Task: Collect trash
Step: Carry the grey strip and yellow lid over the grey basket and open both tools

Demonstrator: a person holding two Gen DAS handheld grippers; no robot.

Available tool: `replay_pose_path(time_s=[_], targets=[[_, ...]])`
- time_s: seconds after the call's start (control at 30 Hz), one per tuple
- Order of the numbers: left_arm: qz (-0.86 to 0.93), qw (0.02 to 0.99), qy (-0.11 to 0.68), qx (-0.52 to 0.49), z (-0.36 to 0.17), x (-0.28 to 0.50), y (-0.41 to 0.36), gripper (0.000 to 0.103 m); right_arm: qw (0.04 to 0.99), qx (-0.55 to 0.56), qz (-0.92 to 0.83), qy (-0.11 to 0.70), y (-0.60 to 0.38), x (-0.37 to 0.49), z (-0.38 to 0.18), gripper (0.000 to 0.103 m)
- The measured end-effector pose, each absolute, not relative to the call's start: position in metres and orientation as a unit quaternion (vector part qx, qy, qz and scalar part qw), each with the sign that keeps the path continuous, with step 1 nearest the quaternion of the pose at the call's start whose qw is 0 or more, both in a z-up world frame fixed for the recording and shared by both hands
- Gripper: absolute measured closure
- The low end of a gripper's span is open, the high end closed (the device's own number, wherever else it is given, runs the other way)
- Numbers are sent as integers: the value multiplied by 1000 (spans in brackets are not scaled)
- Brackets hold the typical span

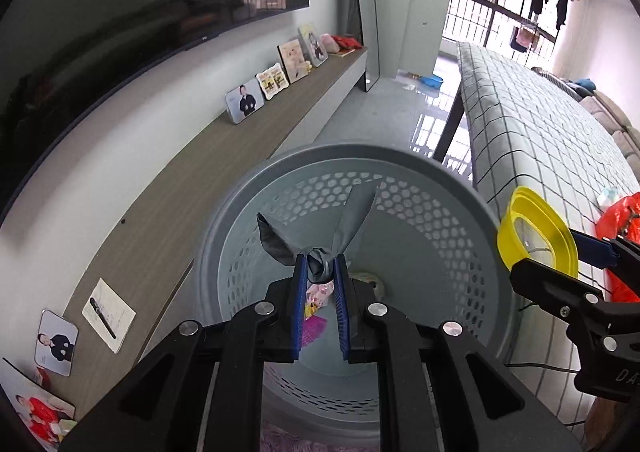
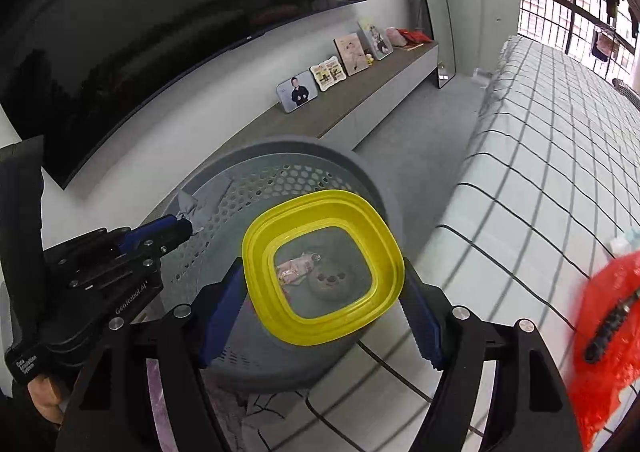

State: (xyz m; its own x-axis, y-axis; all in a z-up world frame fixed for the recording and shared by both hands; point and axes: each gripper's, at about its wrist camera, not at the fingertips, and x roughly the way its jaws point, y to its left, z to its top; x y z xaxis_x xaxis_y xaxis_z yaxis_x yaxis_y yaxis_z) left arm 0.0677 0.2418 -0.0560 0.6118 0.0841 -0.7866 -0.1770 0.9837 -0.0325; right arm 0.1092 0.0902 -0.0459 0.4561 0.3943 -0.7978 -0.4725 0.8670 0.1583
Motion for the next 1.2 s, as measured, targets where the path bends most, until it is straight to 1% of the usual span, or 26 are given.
replay_pose_path(time_s=[0.27, 0.63, 0.67, 0.73, 0.8, 0.87, 0.9, 1.13, 1.2], targets=[[73, 889, 447, -64, -70, 74, 250, 89, 842, -53, 256, 473, 107, 122, -64, 32], [79, 886, 452, -65, -75, 77, 252, 89, 844, -47, 254, 471, 106, 123, -66, 30], [81, 887, 450, -65, -75, 76, 252, 87, 844, -47, 253, 470, 105, 123, -66, 30], [84, 887, 449, -63, -75, 75, 252, 81, 843, -47, 254, 472, 103, 124, -67, 30], [87, 888, 448, -62, -74, 73, 253, 67, 841, -47, 254, 475, 104, 125, -67, 30], [89, 889, 445, -62, -74, 72, 253, 61, 842, -47, 254, 474, 103, 123, -66, 28], [90, 889, 444, -62, -73, 71, 254, 59, 843, -47, 253, 472, 102, 122, -65, 28], [94, 888, 446, -66, -74, 70, 256, 59, 844, -45, 253, 470, 100, 121, -66, 28], [94, 888, 446, -68, -73, 69, 258, 56, 844, -44, 254, 470, 99, 120, -66, 28]])
